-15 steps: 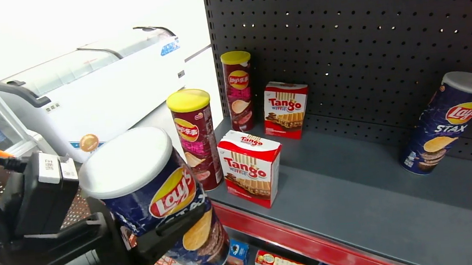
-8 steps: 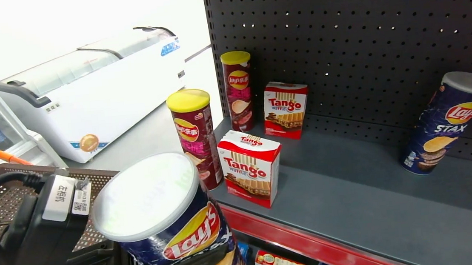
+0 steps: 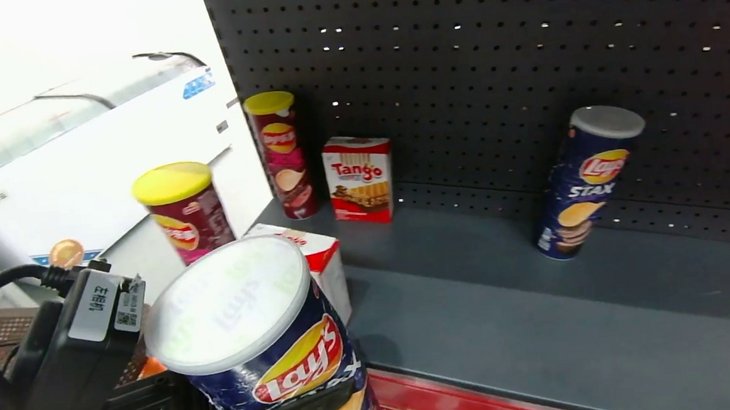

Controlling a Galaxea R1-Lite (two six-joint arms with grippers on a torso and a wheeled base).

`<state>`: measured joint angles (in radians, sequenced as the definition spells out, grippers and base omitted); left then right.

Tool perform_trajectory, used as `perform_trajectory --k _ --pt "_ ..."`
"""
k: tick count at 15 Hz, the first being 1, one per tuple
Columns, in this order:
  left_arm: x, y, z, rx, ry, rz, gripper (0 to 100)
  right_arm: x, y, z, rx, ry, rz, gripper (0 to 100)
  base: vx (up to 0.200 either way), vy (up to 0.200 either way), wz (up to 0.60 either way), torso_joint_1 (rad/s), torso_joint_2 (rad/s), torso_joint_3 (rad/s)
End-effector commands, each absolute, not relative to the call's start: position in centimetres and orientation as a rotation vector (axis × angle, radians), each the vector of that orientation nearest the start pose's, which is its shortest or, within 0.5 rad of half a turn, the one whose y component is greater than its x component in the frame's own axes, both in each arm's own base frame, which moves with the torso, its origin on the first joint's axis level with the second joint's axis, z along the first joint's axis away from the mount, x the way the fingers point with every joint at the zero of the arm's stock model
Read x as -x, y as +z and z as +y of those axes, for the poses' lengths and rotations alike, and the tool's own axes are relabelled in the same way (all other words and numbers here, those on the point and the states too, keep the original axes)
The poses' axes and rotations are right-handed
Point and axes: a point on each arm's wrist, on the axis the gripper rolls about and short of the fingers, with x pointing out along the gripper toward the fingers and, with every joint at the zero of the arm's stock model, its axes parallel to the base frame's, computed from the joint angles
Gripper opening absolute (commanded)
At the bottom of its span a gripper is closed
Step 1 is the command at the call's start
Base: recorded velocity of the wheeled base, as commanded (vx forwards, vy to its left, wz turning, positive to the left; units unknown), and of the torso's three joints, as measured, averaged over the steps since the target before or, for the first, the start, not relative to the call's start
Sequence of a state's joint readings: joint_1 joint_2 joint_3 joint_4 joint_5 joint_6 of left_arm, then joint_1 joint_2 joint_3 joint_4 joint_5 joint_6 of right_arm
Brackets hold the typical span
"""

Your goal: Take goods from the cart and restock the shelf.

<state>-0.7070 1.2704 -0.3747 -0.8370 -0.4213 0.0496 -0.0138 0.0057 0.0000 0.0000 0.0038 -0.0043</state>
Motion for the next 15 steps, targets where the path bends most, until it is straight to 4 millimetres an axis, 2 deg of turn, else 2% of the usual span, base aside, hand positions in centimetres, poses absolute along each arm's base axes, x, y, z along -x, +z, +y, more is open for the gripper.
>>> perform_trajectory --k 1,5,15 --pt "-13.15 19.1 -12.42 -0.053 -1.128 0.036 0 2.23 7.56 0.04 0.005 -0.009 0.006 100 0.0 0.0 -0.6 0.002 0.0 0.002" --pt "-13.2 19.08 -12.41 -0.052 -1.125 0.039 0 2.23 7.56 0.04 0.005 -0.009 0.006 100 0.0 0.0 -0.6 0.002 0.0 0.005" --pt "-13.8 19.11 -11.49 -0.047 -1.065 0.035 0 2.22 7.57 0.05 0.006 -0.005 0.008 100 0.0 0.0 0.0 0.0 0.0 0.0"
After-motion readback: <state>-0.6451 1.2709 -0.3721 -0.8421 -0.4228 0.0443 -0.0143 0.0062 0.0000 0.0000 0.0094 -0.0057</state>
